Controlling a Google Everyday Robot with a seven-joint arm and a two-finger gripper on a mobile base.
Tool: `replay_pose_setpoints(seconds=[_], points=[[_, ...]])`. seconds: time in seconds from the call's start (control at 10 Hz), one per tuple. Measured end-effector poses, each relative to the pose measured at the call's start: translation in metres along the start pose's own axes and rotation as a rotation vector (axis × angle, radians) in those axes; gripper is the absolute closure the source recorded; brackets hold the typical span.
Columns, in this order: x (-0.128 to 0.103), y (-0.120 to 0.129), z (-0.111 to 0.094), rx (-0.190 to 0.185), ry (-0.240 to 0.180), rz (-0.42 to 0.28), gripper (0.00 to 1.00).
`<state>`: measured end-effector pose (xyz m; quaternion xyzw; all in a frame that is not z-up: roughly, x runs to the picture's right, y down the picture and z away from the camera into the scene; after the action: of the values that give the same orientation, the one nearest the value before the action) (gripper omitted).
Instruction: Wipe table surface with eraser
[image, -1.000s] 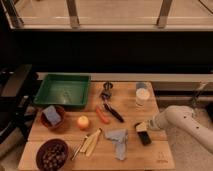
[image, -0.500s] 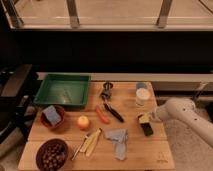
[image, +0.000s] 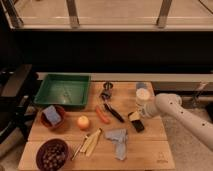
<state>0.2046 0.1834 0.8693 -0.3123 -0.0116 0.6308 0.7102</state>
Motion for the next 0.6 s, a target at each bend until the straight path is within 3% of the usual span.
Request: replay_pose_setpoints(seconds=[0.6], points=[[0.0017, 0.0008, -0.0004, 0.000, 0.005, -0.003, 1.00]])
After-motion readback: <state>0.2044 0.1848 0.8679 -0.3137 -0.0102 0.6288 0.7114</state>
